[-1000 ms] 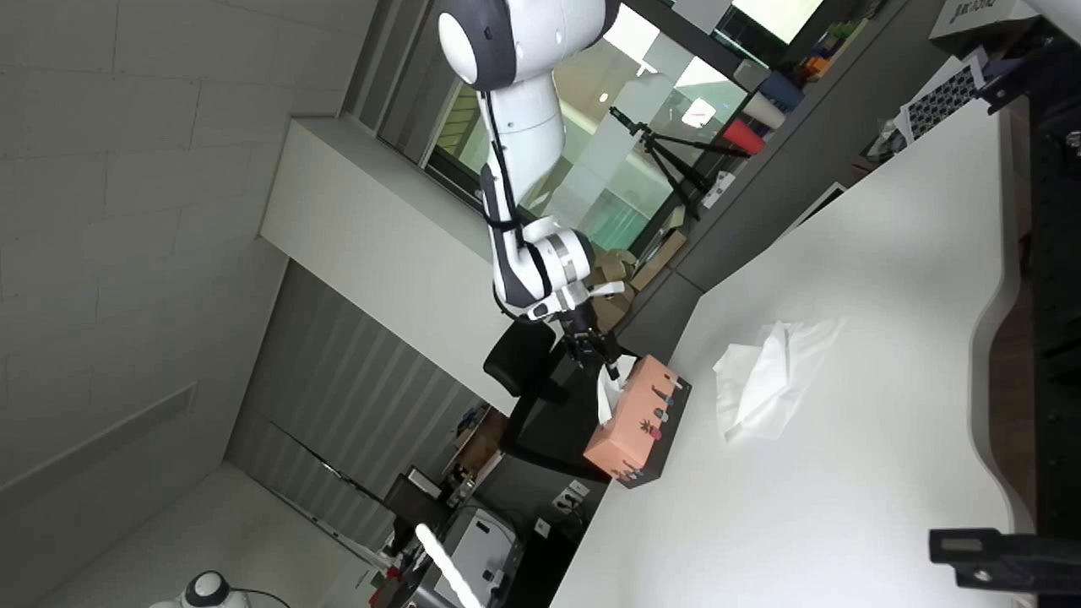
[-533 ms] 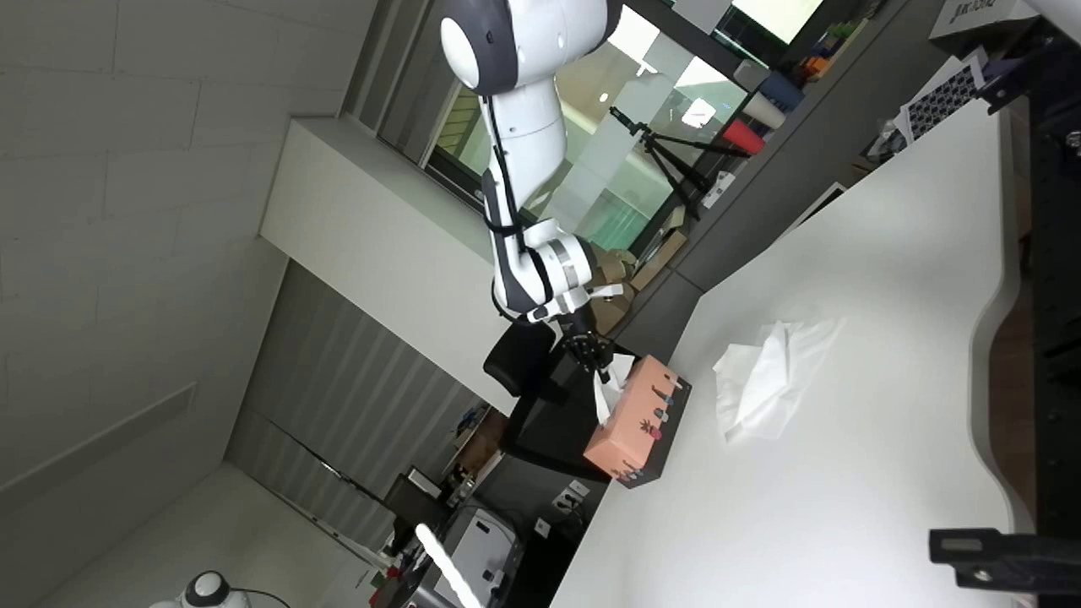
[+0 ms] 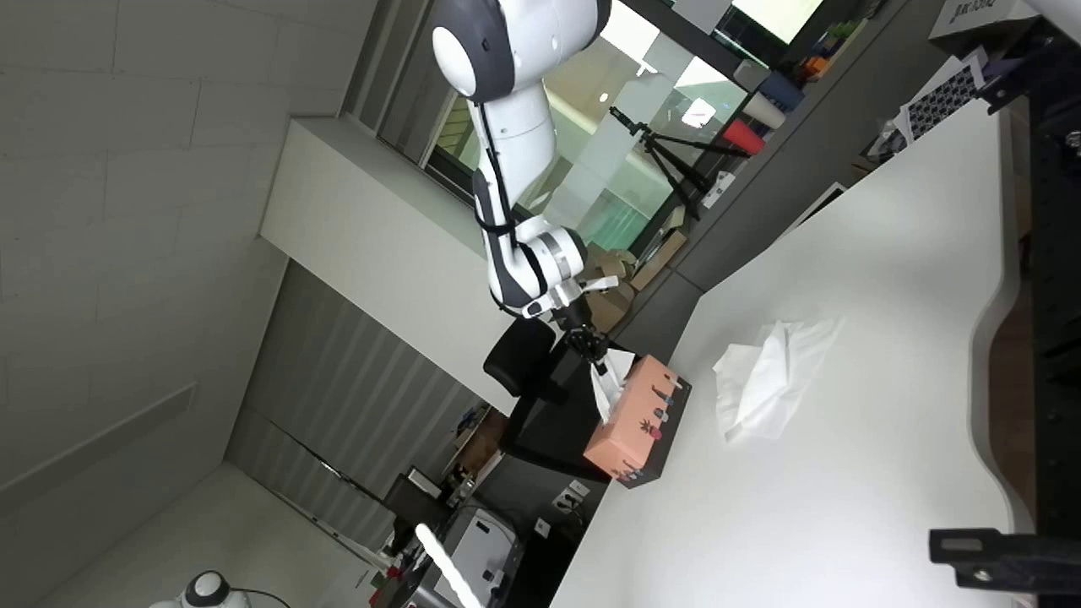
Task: Pull out one tissue square from the pink tissue box
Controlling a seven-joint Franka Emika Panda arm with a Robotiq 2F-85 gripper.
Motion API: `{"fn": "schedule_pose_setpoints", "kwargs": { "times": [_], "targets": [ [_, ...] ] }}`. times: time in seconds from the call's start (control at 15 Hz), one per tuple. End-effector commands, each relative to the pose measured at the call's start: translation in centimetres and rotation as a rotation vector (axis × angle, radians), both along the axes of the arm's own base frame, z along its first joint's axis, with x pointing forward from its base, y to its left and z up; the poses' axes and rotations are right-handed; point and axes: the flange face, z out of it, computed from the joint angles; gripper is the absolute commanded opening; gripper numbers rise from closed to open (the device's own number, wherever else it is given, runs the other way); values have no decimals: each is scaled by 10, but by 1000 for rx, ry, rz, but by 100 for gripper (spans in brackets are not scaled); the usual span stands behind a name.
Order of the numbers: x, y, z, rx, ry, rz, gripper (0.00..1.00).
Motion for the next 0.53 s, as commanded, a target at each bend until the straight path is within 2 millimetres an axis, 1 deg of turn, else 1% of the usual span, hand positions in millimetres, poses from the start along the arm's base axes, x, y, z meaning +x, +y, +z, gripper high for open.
{"fn": "schedule_pose_setpoints", "kwargs": {
  "times": [0.0, 0.2, 0.33, 0.47],
  "targets": [
    [2, -5, 48, -4, 48, -53, 0],
    [-3, -12, 84, -10, 52, -66, 0],
    [-9, -21, 109, -23, 56, -72, 0],
    [-18, -35, 134, -38, 65, -72, 0]
  ]
}}
